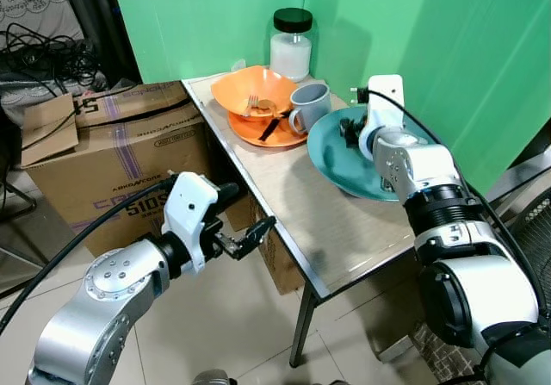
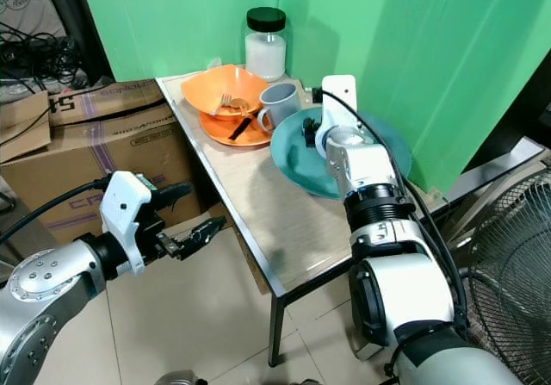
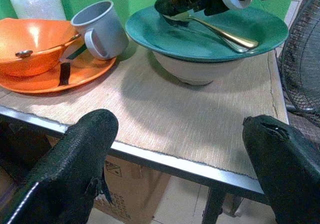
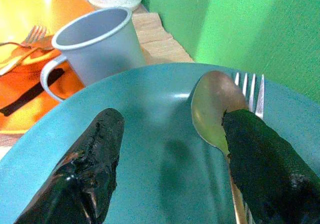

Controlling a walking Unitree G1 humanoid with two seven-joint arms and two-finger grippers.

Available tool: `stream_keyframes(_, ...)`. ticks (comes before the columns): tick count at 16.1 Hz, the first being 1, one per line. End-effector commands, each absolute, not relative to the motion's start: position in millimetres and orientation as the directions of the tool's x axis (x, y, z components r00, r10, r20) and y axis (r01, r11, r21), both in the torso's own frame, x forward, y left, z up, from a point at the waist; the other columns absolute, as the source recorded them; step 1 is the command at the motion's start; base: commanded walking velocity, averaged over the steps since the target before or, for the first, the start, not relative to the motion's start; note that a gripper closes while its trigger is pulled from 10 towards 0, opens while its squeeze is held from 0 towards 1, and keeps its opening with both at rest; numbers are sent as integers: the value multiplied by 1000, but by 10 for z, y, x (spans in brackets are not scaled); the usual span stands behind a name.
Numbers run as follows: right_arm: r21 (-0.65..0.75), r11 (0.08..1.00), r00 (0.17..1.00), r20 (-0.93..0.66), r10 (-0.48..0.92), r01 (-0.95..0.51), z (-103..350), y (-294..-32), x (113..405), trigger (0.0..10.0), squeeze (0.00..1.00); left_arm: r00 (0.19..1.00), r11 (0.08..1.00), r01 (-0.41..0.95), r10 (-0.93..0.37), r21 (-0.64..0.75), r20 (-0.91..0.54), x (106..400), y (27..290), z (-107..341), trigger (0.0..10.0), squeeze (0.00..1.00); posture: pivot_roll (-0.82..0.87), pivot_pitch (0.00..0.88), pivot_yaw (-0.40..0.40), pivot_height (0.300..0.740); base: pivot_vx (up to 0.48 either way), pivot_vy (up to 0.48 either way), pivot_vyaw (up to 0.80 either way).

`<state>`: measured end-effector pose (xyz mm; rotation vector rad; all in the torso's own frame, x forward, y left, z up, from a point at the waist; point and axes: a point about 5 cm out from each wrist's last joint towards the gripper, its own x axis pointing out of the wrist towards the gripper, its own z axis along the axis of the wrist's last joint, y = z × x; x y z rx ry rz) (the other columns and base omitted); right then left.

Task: Setting the table

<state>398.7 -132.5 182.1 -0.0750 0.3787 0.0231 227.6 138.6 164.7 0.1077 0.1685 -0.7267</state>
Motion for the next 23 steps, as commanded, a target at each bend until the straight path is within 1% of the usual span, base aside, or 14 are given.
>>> stream_keyframes(1, -61, 998, 944, -328, 8, -30, 1940, -1365, 4012, 10000, 0, 736, 740, 670, -653, 55, -177, 2281, 1397, 1696, 10000, 0, 207, 0, -35, 740, 0, 0, 0)
stream_keyframes(2, -63, 998, 947, -322, -5, -16, 1940, -1395, 4013, 10000, 208, 736, 740, 670, -653, 58, -176, 2286, 1396, 1697, 10000, 0, 206, 0, -34, 740, 0, 0, 0)
stream_keyframes(3, -67, 998, 947, -322, -16, -6, 1936, -1411, 4013, 10000, 980, 736, 740, 670, -653, 59, -176, 2287, 1395, 1698, 10000, 0, 207, 0, -35, 740, 0, 0, 0)
stream_keyframes(4, -74, 997, 945, -324, -32, 9, 1923, -1438, 4013, 10000, 1000, 736, 739, 671, -653, 60, -176, 2288, 1393, 1698, 10000, 0, 208, 0, -36, 740, 0, 0, 0)
stream_keyframes(8, -140, 990, 915, -396, -76, 21, 1787, -1499, 3990, 10000, 1000, 737, 739, 670, -652, 66, -179, 2290, 1393, 1694, 10000, 0, 210, 0, -39, 740, 0, 0, 0)
stream_keyframes(9, -149, 989, 904, -419, -82, 21, 1727, -1516, 3978, 10000, 0, 736, 739, 671, -653, 66, -179, 2290, 1390, 1692, 10000, 0, 210, 0, -40, 740, 0, 0, 0)
stream_keyframes(12, -159, 987, 884, -457, -99, 29, 1618, -1571, 3946, 10000, 0, 733, 735, 674, -656, 66, -182, 2290, 1386, 1685, 10000, 0, 207, 0, -39, 740, 0, 0, 0)
stream_keyframes(13, -157, 987, 880, -465, -102, 31, 1598, -1584, 3939, 9804, 0, 731, 734, 676, -657, 65, -182, 2288, 1383, 1684, 10000, 0, 206, 0, -39, 740, 0, 0, 0)
stream_keyframes(14, -152, 988, 875, -473, -102, 33, 1577, -1590, 3932, 8627, 0, 729, 732, 678, -659, 64, -183, 2285, 1380, 1682, 10000, 0, 205, 0, -39, 740, 0, 0, 0)
stream_keyframes(15, -149, 988, 872, -478, -103, 35, 1559, -1597, 3929, 5373, 0, 728, 731, 680, -661, 63, -183, 2284, 1376, 1682, 10000, 0, 205, 0, -39, 740, 0, 0, 0)
stream_keyframes(18, -143, 988, 867, -485, -114, 50, 1531, -1622, 3931, 3294, 0, 727, 730, 681, -662, 63, -181, 2283, 1370, 1683, 10000, 0, 205, 0, -40, 740, 0, 0, 0)
stream_keyframes(20, -143, 988, 864, -489, -118, 54, 1521, -1636, 3932, 1451, 0, 727, 730, 680, -662, 62, -181, 2284, 1372, 1683, 10000, 0, 206, 0, -42, 740, 0, 0, 0)
stream_keyframes(21, -142, 988, 863, -491, -119, 56, 1518, -1641, 3933, 0, 0, 728, 731, 680, -661, 63, -181, 2286, 1373, 1684, 10000, 0, 206, 0, -44, 740, 0, 0, 0)
stream_keyframes(23, -135, 989, 864, -489, -120, 60, 1516, -1642, 3936, 0, 0, 730, 732, 678, -660, 65, -180, 2285, 1377, 1684, 10000, 0, 207, 0, -44, 740, 0, 0, 0)
